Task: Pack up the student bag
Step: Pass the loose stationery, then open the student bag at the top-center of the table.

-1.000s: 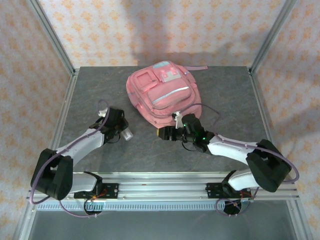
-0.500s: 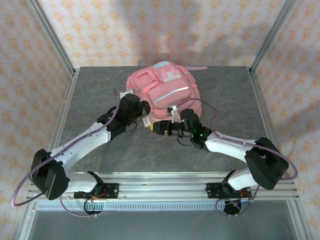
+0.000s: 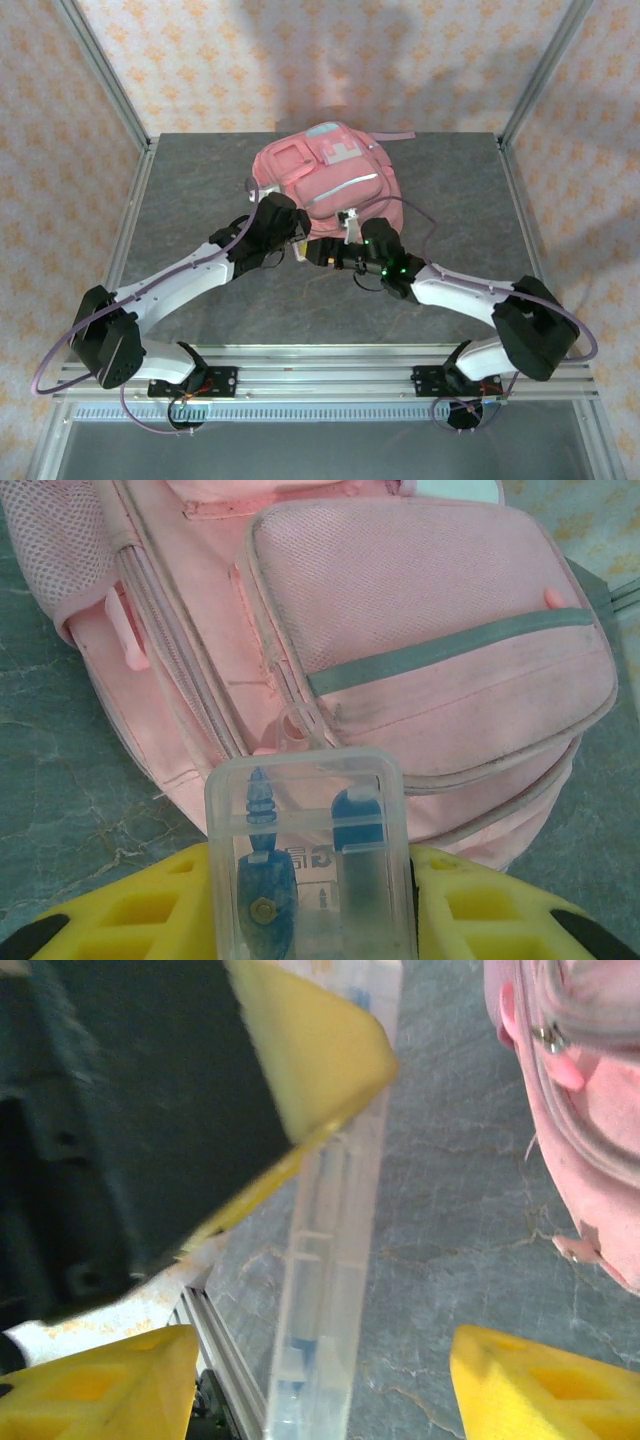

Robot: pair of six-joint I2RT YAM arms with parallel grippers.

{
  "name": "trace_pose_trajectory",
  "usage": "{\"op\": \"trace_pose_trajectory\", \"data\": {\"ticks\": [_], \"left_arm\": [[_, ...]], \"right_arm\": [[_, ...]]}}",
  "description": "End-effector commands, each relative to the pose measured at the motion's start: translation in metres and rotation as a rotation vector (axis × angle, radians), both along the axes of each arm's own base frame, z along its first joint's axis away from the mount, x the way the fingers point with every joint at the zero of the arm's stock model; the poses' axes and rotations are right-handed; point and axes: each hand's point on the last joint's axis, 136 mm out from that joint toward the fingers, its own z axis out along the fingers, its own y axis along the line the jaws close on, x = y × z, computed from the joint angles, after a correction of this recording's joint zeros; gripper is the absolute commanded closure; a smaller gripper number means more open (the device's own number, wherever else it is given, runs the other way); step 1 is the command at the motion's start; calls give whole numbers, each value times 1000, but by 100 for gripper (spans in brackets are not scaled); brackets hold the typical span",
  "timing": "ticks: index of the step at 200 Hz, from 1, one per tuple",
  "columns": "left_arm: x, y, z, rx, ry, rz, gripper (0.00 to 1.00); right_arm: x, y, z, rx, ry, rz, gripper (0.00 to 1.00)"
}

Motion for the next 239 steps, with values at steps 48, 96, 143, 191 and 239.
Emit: {"op": "trace_pose_trajectory", "data": {"ticks": [48, 96, 143, 191, 239], "left_arm": [[0, -23, 29, -69, -45, -72, 64], [-2, -31, 48, -124, -96, -116, 41], [12, -24, 69, 27, -195, -143, 15], [46, -39, 44, 384, -171, -310, 13], [82, -60, -1, 623, -104, -415, 12]], "right_arm": [[8, 3, 8, 35, -22, -21, 51], [8, -7, 7, 40, -21, -38, 87], [17, -55, 19, 66, -16, -145, 89], [31, -124, 27, 36, 1, -319, 88], [37, -174, 23, 44, 33, -454, 88]]}}
